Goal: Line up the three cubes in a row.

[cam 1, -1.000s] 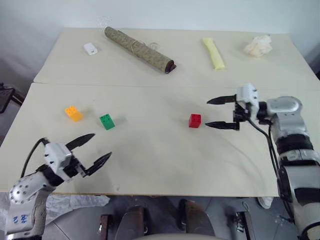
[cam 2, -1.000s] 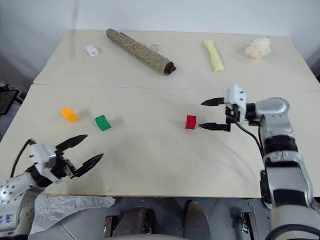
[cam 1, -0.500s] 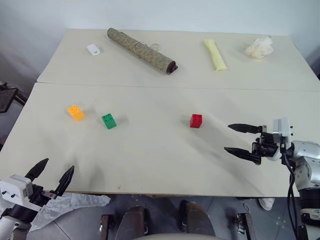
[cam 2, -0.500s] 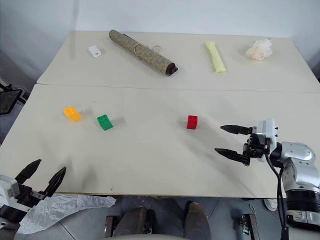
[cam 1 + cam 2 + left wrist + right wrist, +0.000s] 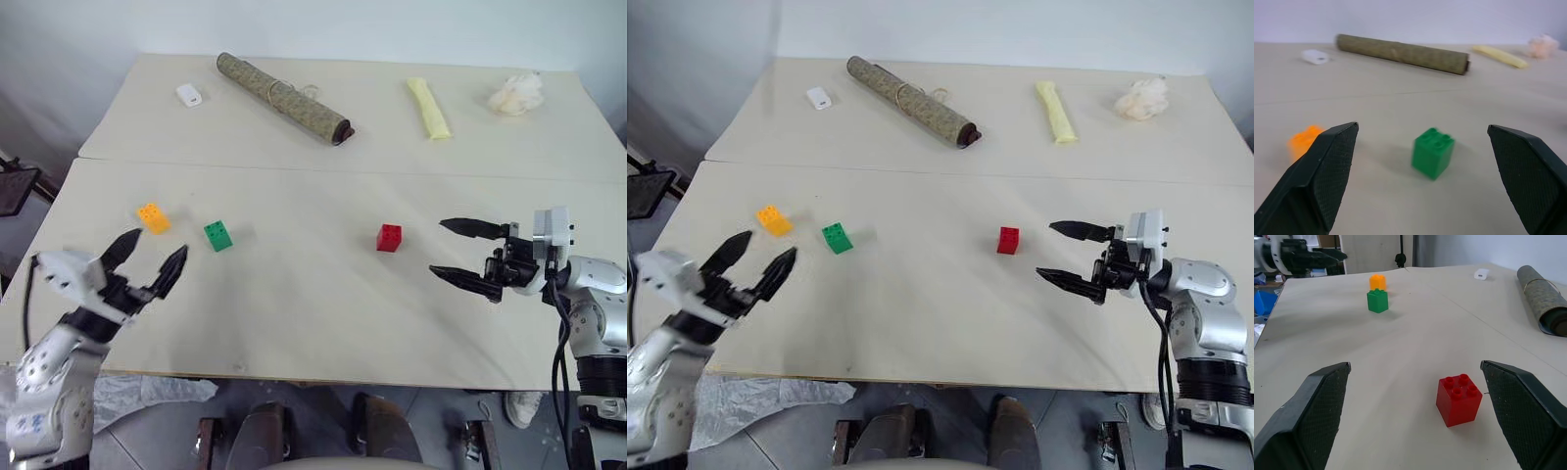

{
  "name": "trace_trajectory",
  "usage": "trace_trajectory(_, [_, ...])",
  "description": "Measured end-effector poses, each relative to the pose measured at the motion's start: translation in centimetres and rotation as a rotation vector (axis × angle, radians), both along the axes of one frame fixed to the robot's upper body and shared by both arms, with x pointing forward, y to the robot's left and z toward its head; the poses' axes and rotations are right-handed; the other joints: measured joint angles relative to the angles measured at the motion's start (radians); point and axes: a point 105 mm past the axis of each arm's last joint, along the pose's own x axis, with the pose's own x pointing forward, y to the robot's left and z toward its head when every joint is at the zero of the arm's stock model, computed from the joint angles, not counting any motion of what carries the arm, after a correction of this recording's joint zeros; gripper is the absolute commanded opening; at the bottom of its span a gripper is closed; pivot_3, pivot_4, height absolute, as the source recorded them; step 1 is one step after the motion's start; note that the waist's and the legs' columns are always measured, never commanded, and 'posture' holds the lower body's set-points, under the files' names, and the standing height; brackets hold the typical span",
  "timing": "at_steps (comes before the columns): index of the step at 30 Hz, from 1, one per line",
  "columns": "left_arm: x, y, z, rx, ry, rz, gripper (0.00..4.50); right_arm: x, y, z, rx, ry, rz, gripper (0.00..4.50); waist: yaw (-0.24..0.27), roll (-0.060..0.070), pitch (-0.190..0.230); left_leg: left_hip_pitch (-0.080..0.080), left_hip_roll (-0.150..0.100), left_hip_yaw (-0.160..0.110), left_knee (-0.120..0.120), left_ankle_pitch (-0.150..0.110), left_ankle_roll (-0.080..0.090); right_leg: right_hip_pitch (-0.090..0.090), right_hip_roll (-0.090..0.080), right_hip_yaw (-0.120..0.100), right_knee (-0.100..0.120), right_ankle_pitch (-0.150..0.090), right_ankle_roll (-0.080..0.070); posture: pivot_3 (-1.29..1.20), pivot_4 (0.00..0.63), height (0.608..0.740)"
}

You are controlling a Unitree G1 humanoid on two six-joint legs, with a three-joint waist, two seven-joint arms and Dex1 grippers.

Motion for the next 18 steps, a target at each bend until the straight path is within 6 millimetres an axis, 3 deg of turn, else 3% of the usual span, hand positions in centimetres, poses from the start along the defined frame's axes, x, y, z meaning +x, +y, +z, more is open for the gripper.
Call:
trace_trajectory(3, [3.5, -1.3, -0.7, 0.080, 0.052, -0.054, 4.50, -0.2, 0.6, 0.3, -0.003, -0.008, 0.019, 4.46, 0.006, 0.000, 0.000, 0.000, 0.001, 0.000, 0.001, 0.000, -0.001, 0.000, 0.002, 0.000, 0.000, 0.000, 0.000, 0.00, 0.150, 0.740])
trace_trajectory(6, [5.0, -1.9, -2.3, 0.171, 0.132, -0.132, 4.50, -0.3, 1.0, 0.5, -0.004, -0.012, 0.019, 4.46, -0.002, 0.000, 0.000, -0.001, 0.002, 0.002, 0.001, 0.000, -0.001, -0.001, 0.004, 0.001, -0.001, 0.000, 0.000, 0.00, 0.150, 0.740])
trace_trajectory(10, [5.6, -1.5, -3.4, 0.257, 0.189, -0.214, 4.50, -0.5, 1.4, 0.4, 0.000, -0.016, 0.018, 4.46, -0.007, 0.000, 0.000, -0.002, 0.005, 0.006, 0.001, -0.001, -0.003, -0.002, 0.007, 0.001, -0.001, 0.000, -0.001, 0.00, 0.150, 0.740])
trace_trajectory(15, [6.4, -0.9, -3.2, 0.305, 0.203, -0.294, 4.50, -0.9, 1.8, 0.0, 0.007, -0.013, 0.010, 4.46, -0.004, 0.000, 0.000, -0.001, 0.005, 0.010, 0.001, -0.001, -0.003, -0.002, 0.007, 0.002, -0.001, 0.000, -0.001, 0.00, 0.150, 0.740])
trace_trajectory(18, [6.9, -0.9, -3.2, 0.311, 0.204, -0.334, 3.93, -1.1, 1.9, -0.4, 0.013, -0.007, -0.006, 4.50, -0.001, 0.000, 0.000, -0.002, 0.005, 0.010, 0.001, -0.001, -0.003, -0.002, 0.007, 0.001, -0.001, 0.000, -0.001, 0.00, 0.150, 0.740])
